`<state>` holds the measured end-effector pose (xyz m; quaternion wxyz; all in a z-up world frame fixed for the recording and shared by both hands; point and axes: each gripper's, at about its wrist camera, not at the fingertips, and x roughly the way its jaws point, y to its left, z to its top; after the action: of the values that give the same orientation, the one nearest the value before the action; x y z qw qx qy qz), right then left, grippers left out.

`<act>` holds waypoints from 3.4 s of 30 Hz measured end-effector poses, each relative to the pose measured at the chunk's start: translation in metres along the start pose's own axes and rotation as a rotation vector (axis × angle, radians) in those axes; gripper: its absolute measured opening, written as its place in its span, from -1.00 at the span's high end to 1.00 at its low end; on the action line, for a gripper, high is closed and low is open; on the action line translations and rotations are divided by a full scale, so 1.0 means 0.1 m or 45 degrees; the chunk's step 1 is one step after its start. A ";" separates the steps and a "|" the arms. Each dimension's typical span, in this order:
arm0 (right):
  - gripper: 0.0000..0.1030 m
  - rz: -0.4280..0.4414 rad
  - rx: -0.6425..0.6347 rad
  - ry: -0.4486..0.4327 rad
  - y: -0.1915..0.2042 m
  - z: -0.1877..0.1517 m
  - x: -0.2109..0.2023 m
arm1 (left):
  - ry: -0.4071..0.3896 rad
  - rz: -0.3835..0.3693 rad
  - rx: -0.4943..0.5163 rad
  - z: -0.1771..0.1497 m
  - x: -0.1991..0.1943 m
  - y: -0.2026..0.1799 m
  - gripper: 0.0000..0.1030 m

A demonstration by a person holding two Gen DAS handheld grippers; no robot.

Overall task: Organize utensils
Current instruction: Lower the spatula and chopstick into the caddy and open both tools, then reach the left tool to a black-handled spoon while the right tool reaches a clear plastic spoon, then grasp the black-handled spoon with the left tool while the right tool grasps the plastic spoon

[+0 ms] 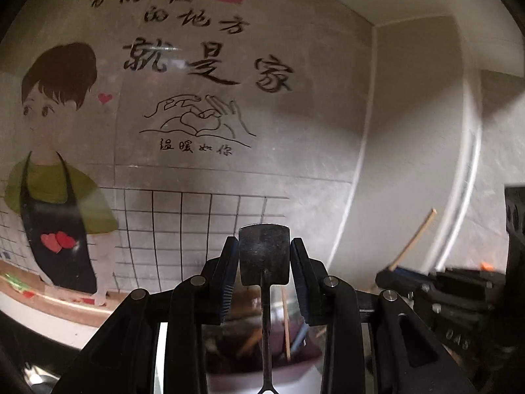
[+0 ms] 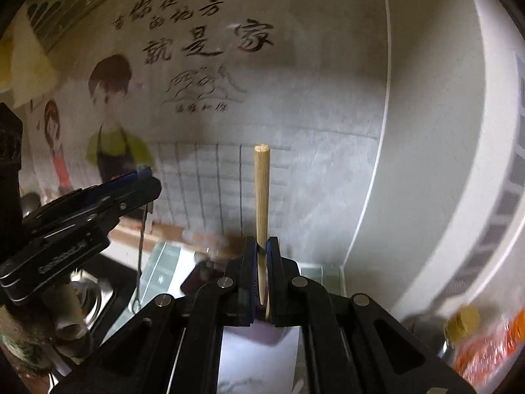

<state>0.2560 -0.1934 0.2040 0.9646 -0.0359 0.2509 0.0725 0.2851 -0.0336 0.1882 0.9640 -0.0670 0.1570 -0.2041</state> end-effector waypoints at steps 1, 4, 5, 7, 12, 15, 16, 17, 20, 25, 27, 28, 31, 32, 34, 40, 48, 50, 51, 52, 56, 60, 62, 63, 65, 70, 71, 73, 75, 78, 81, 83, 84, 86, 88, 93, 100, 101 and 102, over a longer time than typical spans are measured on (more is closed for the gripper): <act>0.88 -0.003 0.008 0.000 -0.03 0.00 0.08 | 0.004 0.004 -0.013 -0.01 0.08 0.02 0.36; 0.88 -0.026 0.027 0.035 -0.09 -0.05 0.36 | 0.034 0.032 -0.044 -0.10 0.34 0.10 0.36; 0.88 -0.032 0.032 0.048 -0.11 -0.07 0.44 | 0.043 0.040 -0.049 -0.14 0.42 0.13 0.36; 0.88 -0.038 0.034 0.077 -0.13 -0.12 0.63 | 0.061 0.054 -0.059 -0.23 0.59 0.17 0.36; 0.88 -0.054 0.001 0.127 -0.11 -0.25 0.99 | 0.053 0.084 -0.072 -0.42 0.86 0.23 0.36; 0.88 -0.046 0.006 0.159 -0.11 -0.33 1.15 | 0.047 0.098 -0.082 -0.51 0.97 0.25 0.36; 0.88 -0.046 0.008 0.170 -0.12 -0.35 1.20 | 0.041 0.105 -0.083 -0.54 1.01 0.26 0.36; 0.88 -0.043 0.010 0.183 -0.13 -0.38 1.26 | 0.036 0.111 -0.083 -0.57 1.03 0.28 0.36; 0.88 -0.040 0.018 0.215 -0.15 -0.47 1.35 | 0.045 0.126 -0.088 -0.68 1.15 0.31 0.36; 0.86 0.067 0.083 0.368 -0.21 -0.67 1.51 | 0.172 0.126 -0.061 -0.96 1.33 0.30 0.34; 0.86 0.087 0.116 0.429 -0.25 -0.77 1.53 | 0.222 0.129 -0.066 -0.99 1.32 0.31 0.33; 0.86 0.080 0.126 0.442 -0.28 -0.80 1.51 | 0.244 0.121 -0.081 -0.98 1.28 0.32 0.33; 0.83 0.049 0.178 0.433 -0.39 -0.87 1.30 | 0.317 0.136 -0.105 -0.93 1.03 0.38 0.28; 0.77 0.033 0.194 0.427 -0.42 -0.90 1.19 | 0.347 0.152 -0.107 -0.92 0.92 0.42 0.23; 0.62 -0.007 0.203 0.420 -0.47 -0.96 1.01 | 0.411 0.185 -0.112 -0.93 0.66 0.49 0.08; 0.36 -0.094 0.223 0.484 -0.57 -1.27 0.69 | 0.636 0.251 -0.130 -1.33 0.18 0.73 -0.19; 0.27 -0.167 0.219 0.667 -0.65 -1.84 0.58 | 0.913 0.279 -0.151 -2.18 -0.22 0.90 0.01; 0.12 -0.203 0.194 0.684 -0.65 -1.95 0.54 | 0.968 0.279 -0.155 -2.35 -0.30 0.91 0.15; 0.08 -0.219 0.184 0.688 -0.66 -1.99 0.53 | 0.996 0.277 -0.157 -2.44 -0.34 0.90 0.16; 0.07 -0.237 0.176 0.699 -0.66 -2.05 0.52 | 1.006 0.283 -0.153 -2.49 -0.38 0.90 0.16; 0.06 -0.228 0.217 0.762 -0.68 -2.27 0.55 | 1.027 0.294 -0.170 -2.62 -0.47 0.88 0.17; 0.06 -0.193 0.265 0.809 -0.62 -2.39 0.69 | 1.051 0.246 -0.209 -2.71 -0.47 0.80 0.24; 0.12 -0.178 0.285 0.820 -0.56 -2.43 0.78 | 1.062 0.215 -0.210 -2.73 -0.46 0.72 0.28; 0.22 -0.177 0.288 0.826 -0.54 -2.45 0.80 | 1.058 0.204 -0.200 -2.74 -0.46 0.68 0.31; 0.40 -0.178 0.283 0.848 -0.44 -2.48 0.88 | 1.063 0.175 -0.209 -2.75 -0.43 0.62 0.43; 0.84 -0.147 0.199 0.856 -0.17 -2.50 0.86 | 1.076 0.132 -0.203 -2.75 -0.35 0.46 0.58; 0.84 -0.130 0.172 0.860 -0.09 -2.51 0.84 | 1.077 0.124 -0.199 -2.74 -0.34 0.43 0.58; 0.84 -0.093 0.133 0.873 0.04 -2.54 0.79 | 1.081 0.111 -0.194 -2.74 -0.32 0.37 0.58; 0.84 -0.036 0.124 0.886 0.15 -2.58 0.74 | 1.087 0.102 -0.184 -2.75 -0.30 0.33 0.58; 0.84 0.035 0.123 0.905 0.28 -2.63 0.65 | 1.098 0.117 -0.174 -2.75 -0.26 0.30 0.58; 0.84 0.034 0.106 0.903 0.32 -2.67 0.58 | 1.105 0.159 -0.183 -2.73 -0.20 0.34 0.58; 0.84 0.028 0.099 0.900 0.32 -2.69 0.55 | 1.116 0.189 -0.185 -2.72 -0.14 0.38 0.58; 0.84 0.032 0.102 0.901 0.29 -2.69 0.55 | 1.118 0.201 -0.182 -2.71 -0.10 0.38 0.58; 0.84 0.037 0.112 0.901 0.25 -2.71 0.51 | 1.124 0.232 -0.165 -2.68 -0.02 0.39 0.57; 0.84 0.044 0.116 0.899 0.21 -2.69 0.54 | 1.125 0.249 -0.154 -2.66 0.06 0.38 0.57; 0.83 0.085 0.126 0.896 0.10 -2.71 0.53 | 1.102 0.260 -0.150 -2.60 0.26 0.39 0.58; 0.82 0.107 0.280 0.876 -0.22 -2.70 0.49 | 1.031 0.191 -0.139 -2.59 0.12 0.35 0.76; 0.82 0.097 0.289 0.882 -0.24 -2.71 0.50 | 1.012 0.170 -0.150 -2.57 0.05 0.34 0.76; 0.82 0.091 0.294 0.885 -0.26 -2.72 0.50 | 0.998 0.154 -0.164 -2.55 -0.01 0.35 0.76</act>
<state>0.1730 -0.2413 -0.0567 0.8163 0.0595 0.5713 0.0610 0.2130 -0.0182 -0.0584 0.8352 -0.0352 0.5288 -0.1467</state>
